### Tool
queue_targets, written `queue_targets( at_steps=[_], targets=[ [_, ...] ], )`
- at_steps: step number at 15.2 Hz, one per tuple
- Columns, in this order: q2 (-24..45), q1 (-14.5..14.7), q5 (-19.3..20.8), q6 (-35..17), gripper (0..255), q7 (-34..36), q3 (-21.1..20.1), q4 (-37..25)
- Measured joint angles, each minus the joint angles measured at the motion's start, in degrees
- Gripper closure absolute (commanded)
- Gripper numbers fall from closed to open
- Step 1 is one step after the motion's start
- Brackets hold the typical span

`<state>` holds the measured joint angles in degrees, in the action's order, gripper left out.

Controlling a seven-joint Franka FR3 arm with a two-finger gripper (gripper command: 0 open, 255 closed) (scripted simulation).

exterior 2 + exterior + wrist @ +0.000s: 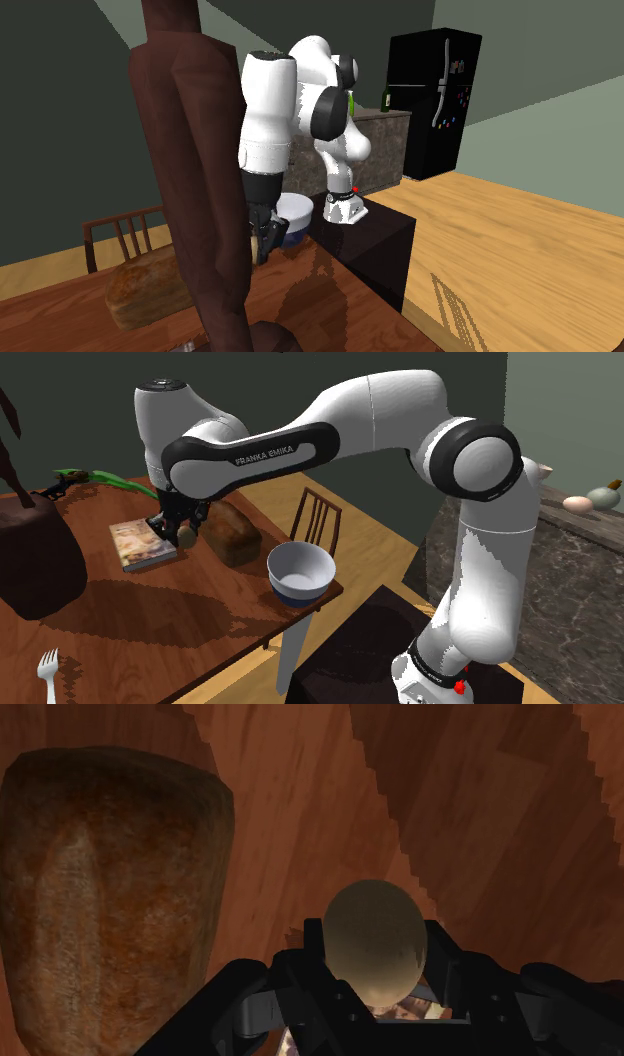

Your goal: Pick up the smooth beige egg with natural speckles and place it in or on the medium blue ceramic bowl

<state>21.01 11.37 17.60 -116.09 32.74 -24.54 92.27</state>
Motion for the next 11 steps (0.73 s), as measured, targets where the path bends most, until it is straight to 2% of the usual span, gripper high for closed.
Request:
queue_targets(
  at_steps=[8,11],
  targets=[
    [-1.3,0.1,-1.1,5.4,255,-1.3,-0.4,-4.4],
    [-6.6,-2.2,-3.2,3.1,255,-2.8,-0.6,2.5]
  ],
)
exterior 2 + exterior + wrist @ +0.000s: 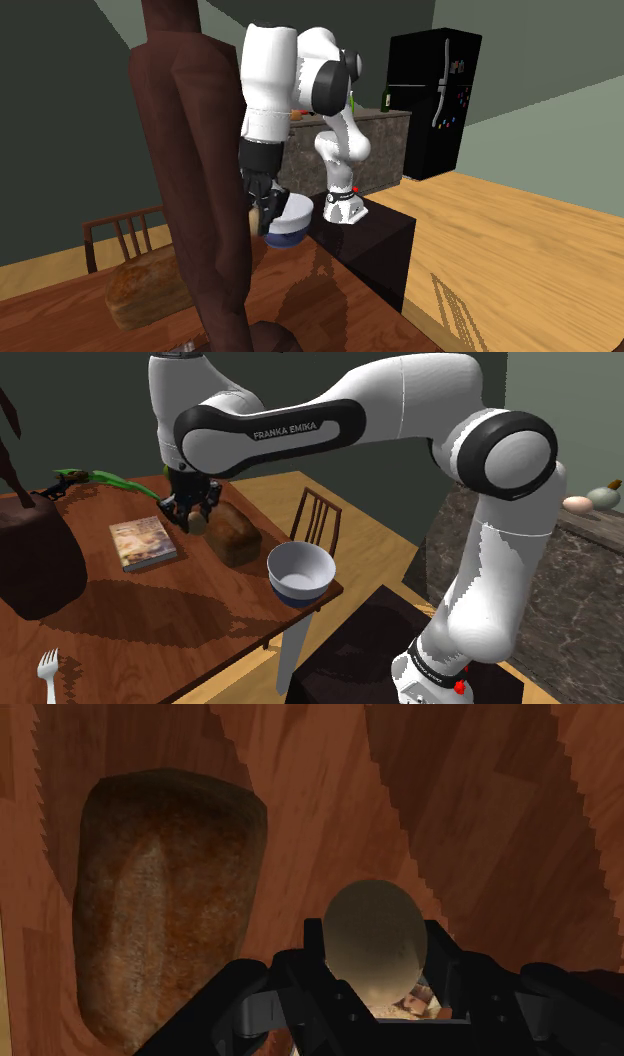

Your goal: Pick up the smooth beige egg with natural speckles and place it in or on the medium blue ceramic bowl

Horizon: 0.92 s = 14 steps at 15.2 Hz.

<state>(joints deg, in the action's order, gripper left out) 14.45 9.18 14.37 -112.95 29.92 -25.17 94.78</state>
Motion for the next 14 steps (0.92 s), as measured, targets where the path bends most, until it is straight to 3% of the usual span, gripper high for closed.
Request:
queue_targets(
  at_steps=[5,14],
  targets=[
    [-11.9,-3.7,-5.5,-4.4,255,-4.7,0.5,14.6],
    [-33.3,-5.1,-14.5,-7.2,255,-15.4,5.6,36.5]
  ],
)
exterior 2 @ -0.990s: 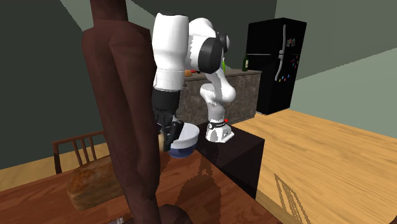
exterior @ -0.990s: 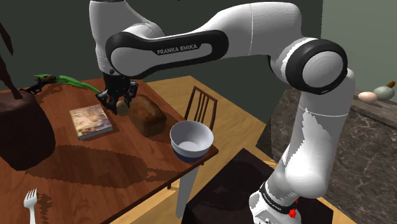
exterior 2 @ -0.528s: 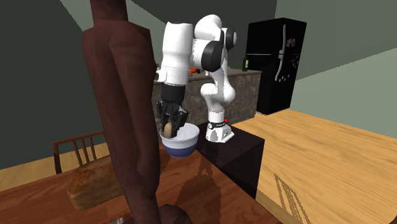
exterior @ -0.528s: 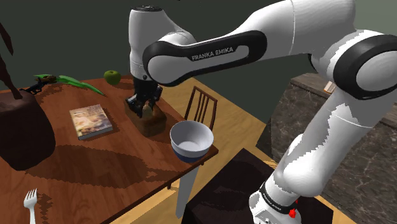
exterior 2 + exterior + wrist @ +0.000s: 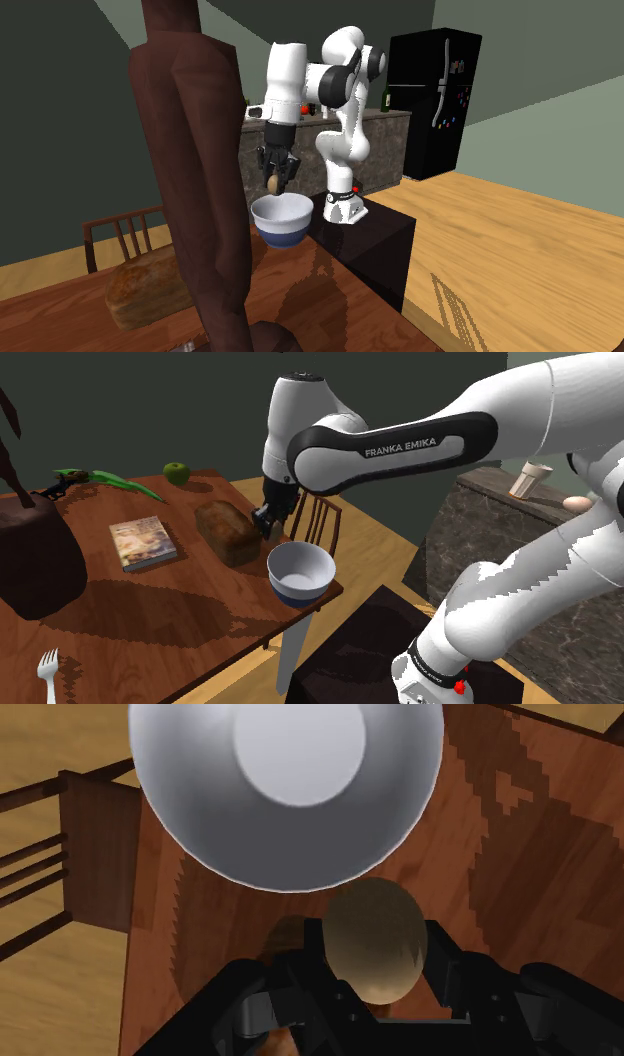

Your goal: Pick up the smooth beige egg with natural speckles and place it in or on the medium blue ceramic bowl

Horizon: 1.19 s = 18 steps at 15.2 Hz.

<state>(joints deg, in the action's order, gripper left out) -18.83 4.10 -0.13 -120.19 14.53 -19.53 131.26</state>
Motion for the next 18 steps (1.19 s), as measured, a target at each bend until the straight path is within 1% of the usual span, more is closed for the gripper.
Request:
queue_targets(
  at_steps=[3,5,6,10,18],
  targets=[
    [-7.4,0.6,-1.9,0.4,255,-3.1,2.3,6.7],
    [-12.1,0.7,-2.3,1.4,255,-5.8,4.6,10.3],
    [-13.3,0.7,-2.4,1.1,255,-6.4,5.0,11.7],
    [-14.1,1.0,-2.7,-1.6,255,-6.6,5.1,15.3],
    [-11.9,0.9,-2.7,-8.6,255,-6.1,4.4,20.1]
  ],
)
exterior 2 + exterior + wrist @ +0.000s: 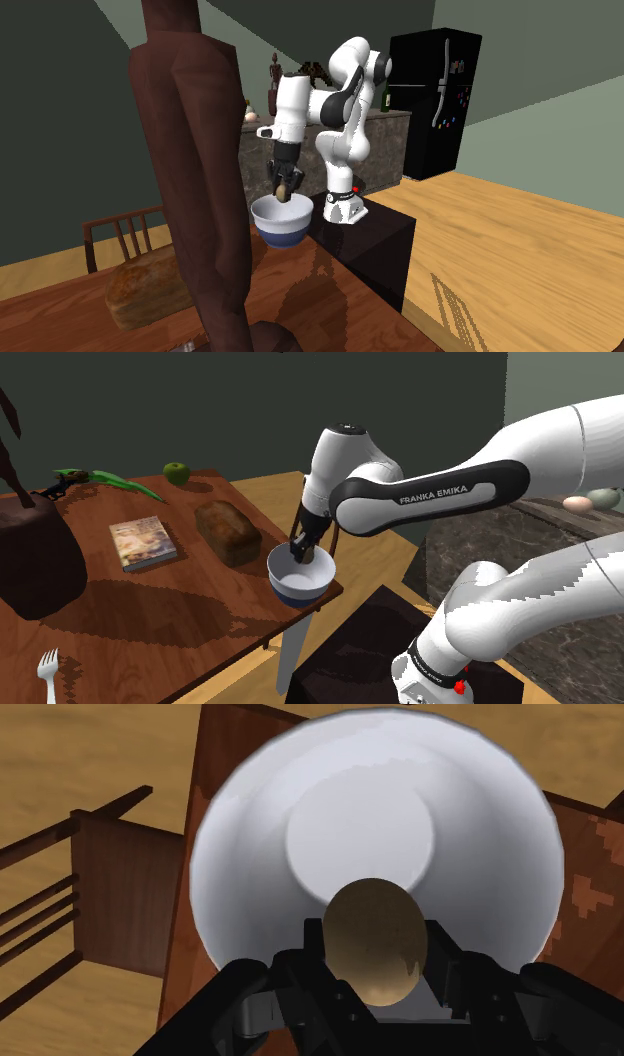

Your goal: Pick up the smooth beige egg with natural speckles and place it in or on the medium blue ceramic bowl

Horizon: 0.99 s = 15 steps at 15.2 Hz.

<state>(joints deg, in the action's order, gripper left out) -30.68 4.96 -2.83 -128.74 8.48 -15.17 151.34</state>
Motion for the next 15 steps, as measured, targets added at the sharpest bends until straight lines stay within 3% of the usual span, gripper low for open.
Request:
queue_targets(
  at_steps=[7,8,15],
  targets=[
    [0.6,0.0,0.0,-1.3,255,0.2,-0.2,0.7],
    [0.6,0.0,0.0,-1.3,0,0.2,-0.2,0.7],
    [-0.1,0.1,-0.1,-0.2,0,0.2,-0.1,0.1]
  ],
)
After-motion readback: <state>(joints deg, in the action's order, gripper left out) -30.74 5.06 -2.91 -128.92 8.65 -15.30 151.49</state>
